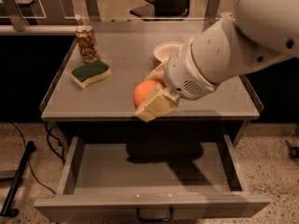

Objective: Place orange into top drawer

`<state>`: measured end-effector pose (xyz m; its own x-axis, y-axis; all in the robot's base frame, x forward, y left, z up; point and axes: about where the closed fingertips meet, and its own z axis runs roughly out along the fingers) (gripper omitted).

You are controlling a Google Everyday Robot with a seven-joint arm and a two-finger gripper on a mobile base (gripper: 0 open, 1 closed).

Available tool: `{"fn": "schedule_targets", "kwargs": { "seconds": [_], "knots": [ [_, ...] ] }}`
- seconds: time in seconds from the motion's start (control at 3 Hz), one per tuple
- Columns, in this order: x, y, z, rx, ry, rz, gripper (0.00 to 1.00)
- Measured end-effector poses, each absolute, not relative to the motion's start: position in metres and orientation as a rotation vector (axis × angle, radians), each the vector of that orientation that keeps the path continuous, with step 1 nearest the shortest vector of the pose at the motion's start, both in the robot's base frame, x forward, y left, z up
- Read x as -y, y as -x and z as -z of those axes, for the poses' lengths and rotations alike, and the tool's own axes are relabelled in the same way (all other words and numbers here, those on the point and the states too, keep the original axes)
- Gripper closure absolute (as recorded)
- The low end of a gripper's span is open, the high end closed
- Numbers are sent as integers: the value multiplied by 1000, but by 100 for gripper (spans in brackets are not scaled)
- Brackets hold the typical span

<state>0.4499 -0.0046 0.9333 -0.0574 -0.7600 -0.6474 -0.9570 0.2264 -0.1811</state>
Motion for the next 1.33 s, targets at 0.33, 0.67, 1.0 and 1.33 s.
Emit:
{"fn": "schedule_targets", "kwargs": {
  "seconds": [0.33, 0.67, 1.0, 1.33],
  "knots": [
    [4, -449, -935, -1861, 1585, -388, 100],
    [4, -430, -930, -1867, 1602, -382, 100],
    [12, -406, -912, -1882, 1597, -370, 100],
    [31, -391, -869, -1895, 1571, -353, 100]
  ]
}}
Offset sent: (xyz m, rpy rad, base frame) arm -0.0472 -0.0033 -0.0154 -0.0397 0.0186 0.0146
